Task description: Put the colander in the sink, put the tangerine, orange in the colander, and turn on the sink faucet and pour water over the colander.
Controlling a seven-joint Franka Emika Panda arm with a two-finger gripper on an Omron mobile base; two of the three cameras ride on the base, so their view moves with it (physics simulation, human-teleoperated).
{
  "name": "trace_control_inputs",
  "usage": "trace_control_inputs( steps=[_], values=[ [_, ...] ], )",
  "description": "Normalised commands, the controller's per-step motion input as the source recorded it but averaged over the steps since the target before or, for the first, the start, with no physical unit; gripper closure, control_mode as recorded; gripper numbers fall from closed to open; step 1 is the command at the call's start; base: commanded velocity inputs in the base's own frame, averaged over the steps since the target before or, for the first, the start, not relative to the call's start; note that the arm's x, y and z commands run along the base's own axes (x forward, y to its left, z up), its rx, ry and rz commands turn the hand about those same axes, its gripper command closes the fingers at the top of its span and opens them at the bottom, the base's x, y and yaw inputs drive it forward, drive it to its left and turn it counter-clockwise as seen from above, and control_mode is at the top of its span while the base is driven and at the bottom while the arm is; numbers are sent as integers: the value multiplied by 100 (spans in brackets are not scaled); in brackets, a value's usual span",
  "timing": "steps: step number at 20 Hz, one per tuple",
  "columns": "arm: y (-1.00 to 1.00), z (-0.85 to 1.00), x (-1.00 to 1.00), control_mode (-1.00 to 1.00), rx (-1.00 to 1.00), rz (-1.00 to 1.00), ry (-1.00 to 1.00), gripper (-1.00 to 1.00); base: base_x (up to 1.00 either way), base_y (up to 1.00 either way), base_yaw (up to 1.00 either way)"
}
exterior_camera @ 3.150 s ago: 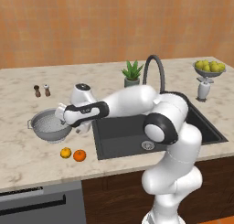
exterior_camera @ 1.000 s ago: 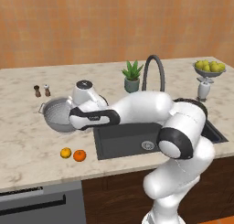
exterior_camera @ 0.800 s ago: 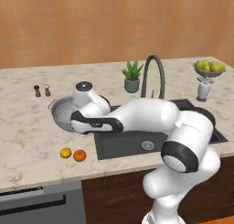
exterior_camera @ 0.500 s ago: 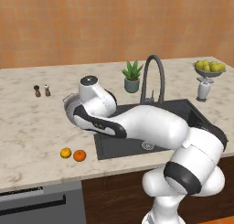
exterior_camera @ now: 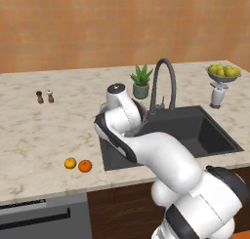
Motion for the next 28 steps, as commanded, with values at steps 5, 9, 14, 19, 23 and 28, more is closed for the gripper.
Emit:
trace_control_inputs(
  steps=[5, 9, 14, 19, 23, 28],
  values=[
    [-26, 14, 6, -100, 25, -50, 7, 100, 0, 0, 0],
    [-5, -6, 30, -100, 14, -50, 11, 100, 0, 0, 0],
    [4, -14, 55, -100, 2, -49, 1, 100, 0, 0, 0],
    [8, -12, 52, -100, -1, -48, 11, 100, 0, 0, 0],
    [28, -7, 44, -100, 0, -46, 26, 100, 0, 0, 0],
    [27, -6, 39, -100, 0, -49, 25, 100, 0, 0, 0]
  ],
)
